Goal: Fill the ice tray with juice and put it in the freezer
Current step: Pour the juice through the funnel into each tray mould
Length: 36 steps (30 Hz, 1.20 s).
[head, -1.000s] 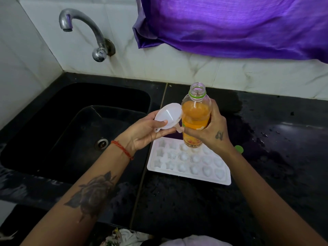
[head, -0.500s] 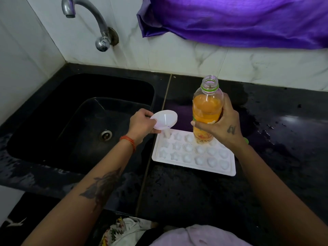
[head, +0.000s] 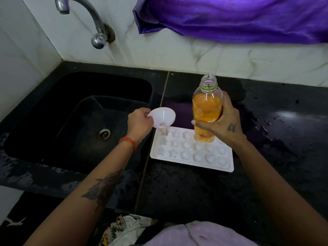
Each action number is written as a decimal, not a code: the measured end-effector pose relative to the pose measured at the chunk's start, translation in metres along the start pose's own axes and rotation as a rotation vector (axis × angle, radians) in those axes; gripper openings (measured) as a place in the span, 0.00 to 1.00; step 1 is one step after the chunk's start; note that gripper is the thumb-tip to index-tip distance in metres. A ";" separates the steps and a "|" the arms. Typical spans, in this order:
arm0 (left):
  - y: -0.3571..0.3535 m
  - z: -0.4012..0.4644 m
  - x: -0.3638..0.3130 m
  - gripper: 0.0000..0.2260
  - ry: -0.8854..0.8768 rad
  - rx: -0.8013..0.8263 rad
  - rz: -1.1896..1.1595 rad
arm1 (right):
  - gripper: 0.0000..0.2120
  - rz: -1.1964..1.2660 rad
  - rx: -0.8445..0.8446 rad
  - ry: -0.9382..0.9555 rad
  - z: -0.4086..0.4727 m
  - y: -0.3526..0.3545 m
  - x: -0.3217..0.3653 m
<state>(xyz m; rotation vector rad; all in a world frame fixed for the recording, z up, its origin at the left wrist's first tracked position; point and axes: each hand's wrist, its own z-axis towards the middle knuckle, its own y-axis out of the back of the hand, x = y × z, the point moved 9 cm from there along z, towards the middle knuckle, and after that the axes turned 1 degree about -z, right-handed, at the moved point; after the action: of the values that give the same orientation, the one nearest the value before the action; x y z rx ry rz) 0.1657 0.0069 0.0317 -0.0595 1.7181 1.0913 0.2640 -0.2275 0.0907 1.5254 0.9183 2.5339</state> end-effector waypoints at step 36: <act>-0.004 -0.011 0.023 0.06 0.406 0.221 -0.636 | 0.38 -0.836 0.264 0.226 0.019 -0.020 -0.007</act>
<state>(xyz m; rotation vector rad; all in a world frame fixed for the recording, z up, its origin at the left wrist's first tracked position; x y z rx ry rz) 0.1495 0.0070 0.0119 -0.6790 1.9666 0.4290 0.2786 -0.2047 0.0814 0.6420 1.5535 2.0163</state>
